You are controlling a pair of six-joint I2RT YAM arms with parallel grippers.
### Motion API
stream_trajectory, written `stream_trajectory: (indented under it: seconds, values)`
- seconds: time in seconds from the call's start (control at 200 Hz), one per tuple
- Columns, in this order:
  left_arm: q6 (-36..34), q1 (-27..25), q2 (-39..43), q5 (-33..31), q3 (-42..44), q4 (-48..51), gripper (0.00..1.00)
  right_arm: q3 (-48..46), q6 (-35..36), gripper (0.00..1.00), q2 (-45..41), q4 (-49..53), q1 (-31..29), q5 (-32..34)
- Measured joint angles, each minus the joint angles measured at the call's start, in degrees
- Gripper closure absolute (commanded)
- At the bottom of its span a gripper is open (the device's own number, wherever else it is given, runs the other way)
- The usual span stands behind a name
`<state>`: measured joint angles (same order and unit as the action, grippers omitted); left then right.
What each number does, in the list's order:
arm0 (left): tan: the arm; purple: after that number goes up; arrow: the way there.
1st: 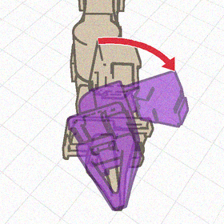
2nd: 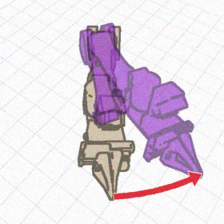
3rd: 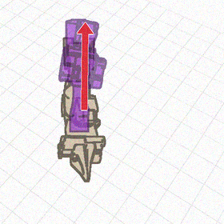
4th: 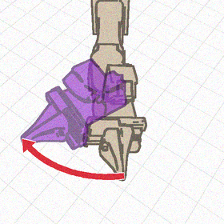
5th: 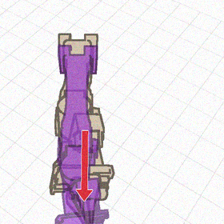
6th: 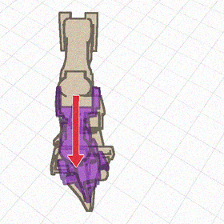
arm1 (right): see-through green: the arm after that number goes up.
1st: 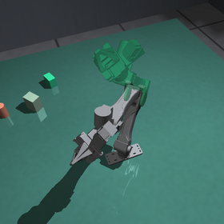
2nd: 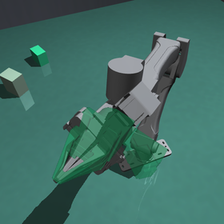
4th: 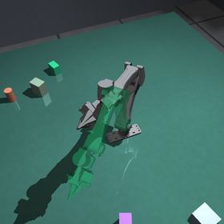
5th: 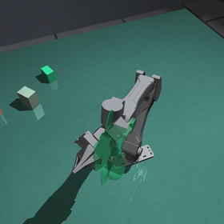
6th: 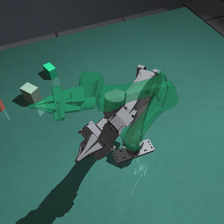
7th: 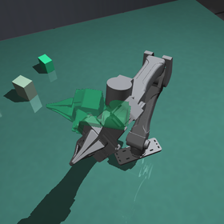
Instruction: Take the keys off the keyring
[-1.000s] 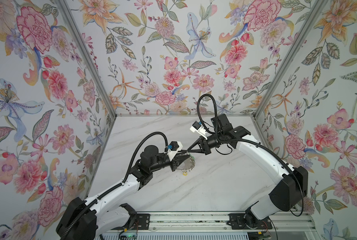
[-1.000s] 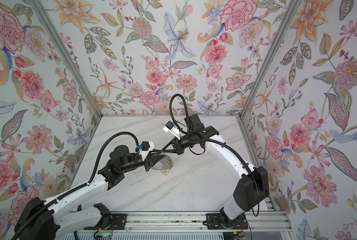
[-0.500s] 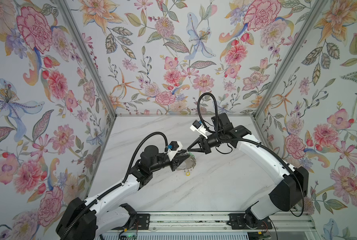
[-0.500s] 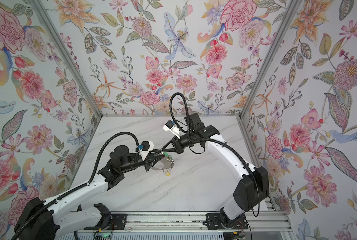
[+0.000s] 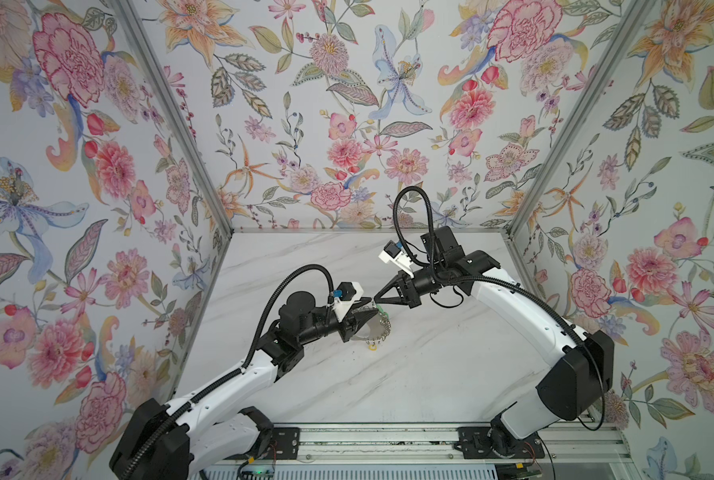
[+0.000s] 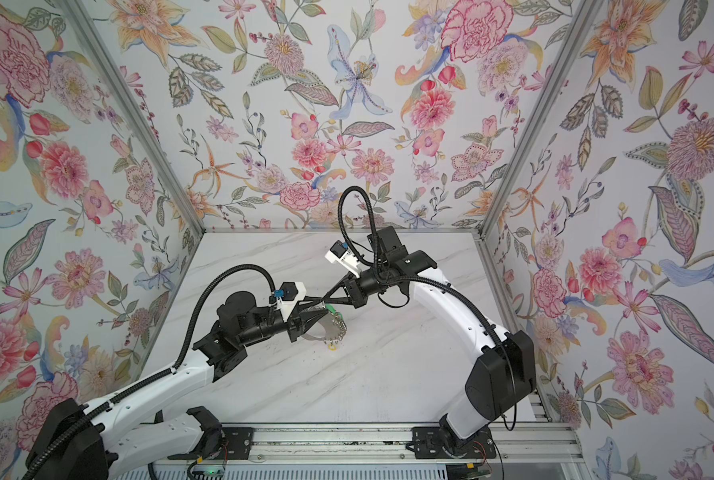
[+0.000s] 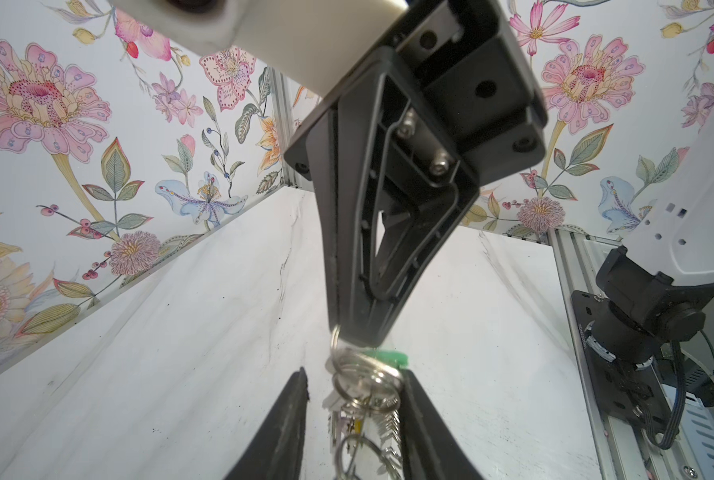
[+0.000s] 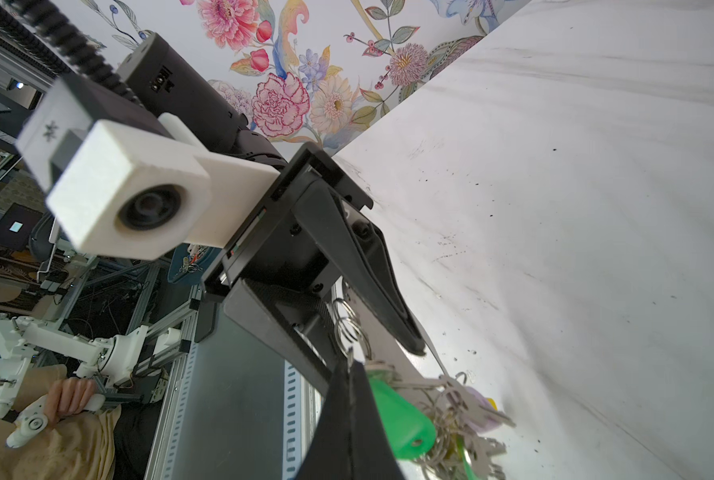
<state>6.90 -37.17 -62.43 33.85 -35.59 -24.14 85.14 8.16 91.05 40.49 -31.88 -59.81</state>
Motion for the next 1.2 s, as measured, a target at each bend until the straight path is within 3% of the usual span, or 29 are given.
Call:
stream_trajectory:
  seconds: [0.255,0.36,0.686,1.201]
  values:
    - [-0.07,0.02,0.31,-0.04,0.28,-0.11,0.71,0.00,0.02,1.00,0.07,-0.02,0.02,0.00]
    - [-0.13,0.02,0.31,-0.04,0.37,-0.11,0.63,0.00,0.02,1.00,0.07,-0.02,0.02,0.00]
    - [-0.02,0.02,0.31,-0.04,0.48,-0.15,0.63,0.00,0.02,1.00,0.07,0.00,0.02,-0.04]
    - [-0.04,-0.15,0.31,-0.02,0.48,-0.11,0.74,0.00,0.02,1.00,0.07,-0.02,0.02,-0.87]
